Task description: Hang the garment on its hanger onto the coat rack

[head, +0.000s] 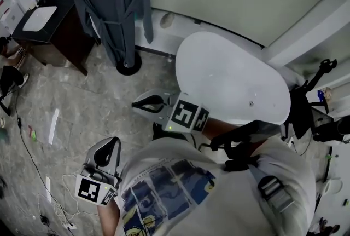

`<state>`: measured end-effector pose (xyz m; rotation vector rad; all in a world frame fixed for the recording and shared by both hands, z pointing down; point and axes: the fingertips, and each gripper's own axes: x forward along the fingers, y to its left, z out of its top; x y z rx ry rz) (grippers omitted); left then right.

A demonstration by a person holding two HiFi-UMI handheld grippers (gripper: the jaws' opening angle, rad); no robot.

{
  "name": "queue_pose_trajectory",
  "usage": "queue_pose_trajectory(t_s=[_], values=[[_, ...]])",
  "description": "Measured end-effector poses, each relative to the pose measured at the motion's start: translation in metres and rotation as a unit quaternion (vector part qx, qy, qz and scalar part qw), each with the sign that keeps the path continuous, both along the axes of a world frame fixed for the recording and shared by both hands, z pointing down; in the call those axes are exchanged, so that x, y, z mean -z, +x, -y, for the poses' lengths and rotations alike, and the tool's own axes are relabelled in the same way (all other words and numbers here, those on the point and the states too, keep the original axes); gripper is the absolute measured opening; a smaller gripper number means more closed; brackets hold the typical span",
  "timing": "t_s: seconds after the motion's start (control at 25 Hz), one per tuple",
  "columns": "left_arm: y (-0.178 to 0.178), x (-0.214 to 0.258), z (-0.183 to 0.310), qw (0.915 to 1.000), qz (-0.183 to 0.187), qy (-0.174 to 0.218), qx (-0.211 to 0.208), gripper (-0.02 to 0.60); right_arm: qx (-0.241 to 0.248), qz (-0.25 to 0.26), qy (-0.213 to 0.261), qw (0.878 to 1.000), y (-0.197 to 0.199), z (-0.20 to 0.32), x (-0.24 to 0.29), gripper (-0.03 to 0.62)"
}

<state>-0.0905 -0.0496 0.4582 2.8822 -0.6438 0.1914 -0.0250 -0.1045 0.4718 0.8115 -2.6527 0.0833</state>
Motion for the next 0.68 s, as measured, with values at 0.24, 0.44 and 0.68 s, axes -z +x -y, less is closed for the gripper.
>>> queue_pose_trajectory(t_s=[0.24,0.44,0.68], values=[[0.014,-0.003,0.009,0.9998,0.006,-0.006,-0.016,0.003,-0.009,-0.004,-0.004,1.0,0.013,0.006,-0.004,0.002],[0.031,-0.006,0.023,0.9993,0.009,-0.012,-0.033,0.003,-0.024,-0.005,-0.009,1.0,0.031,0.021,-0.009,0.002],[0.057,-0.004,0.054,0.999,0.009,-0.013,-0.041,0.003,-0.033,-0.004,-0.012,0.999,0.058,0.052,-0.01,0.002]])
